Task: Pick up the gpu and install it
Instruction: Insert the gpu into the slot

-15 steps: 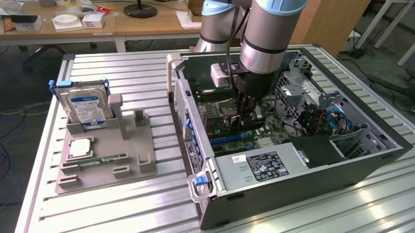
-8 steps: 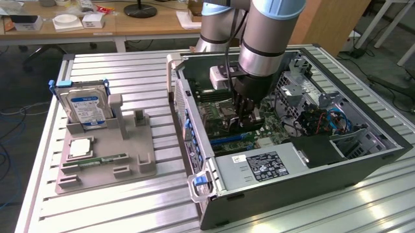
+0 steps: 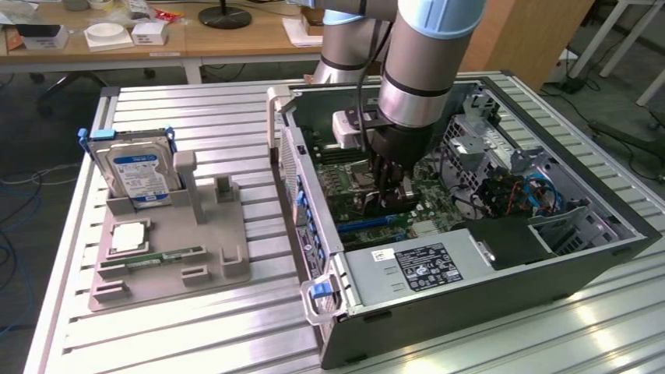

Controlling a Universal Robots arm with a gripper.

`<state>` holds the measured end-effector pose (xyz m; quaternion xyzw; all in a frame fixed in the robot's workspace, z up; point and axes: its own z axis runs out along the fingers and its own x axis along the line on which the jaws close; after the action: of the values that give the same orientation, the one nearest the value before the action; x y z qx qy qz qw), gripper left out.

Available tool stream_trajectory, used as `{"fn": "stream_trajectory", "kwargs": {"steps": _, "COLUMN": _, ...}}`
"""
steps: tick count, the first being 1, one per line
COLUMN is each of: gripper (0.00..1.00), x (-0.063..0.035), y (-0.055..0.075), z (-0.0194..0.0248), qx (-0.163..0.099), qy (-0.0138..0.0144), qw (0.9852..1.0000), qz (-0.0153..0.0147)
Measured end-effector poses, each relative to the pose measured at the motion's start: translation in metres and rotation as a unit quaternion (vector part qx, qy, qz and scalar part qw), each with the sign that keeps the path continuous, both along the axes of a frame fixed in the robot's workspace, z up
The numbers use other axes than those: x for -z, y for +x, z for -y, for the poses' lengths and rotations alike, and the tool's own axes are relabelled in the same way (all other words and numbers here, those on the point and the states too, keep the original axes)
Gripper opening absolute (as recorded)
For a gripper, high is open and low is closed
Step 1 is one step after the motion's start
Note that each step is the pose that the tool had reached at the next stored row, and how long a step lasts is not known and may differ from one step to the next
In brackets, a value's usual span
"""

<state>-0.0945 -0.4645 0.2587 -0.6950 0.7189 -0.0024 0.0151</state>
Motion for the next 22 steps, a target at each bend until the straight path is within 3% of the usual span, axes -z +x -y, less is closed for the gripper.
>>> {"fn": "stream_trajectory", "kwargs": {"steps": 22, "gripper": 0.27, "x": 0.0083, "y": -0.0062, "z": -0.0001, "qx": 0.000, "qy": 0.0001, "qw": 1.0000, "qz": 0.0001}}
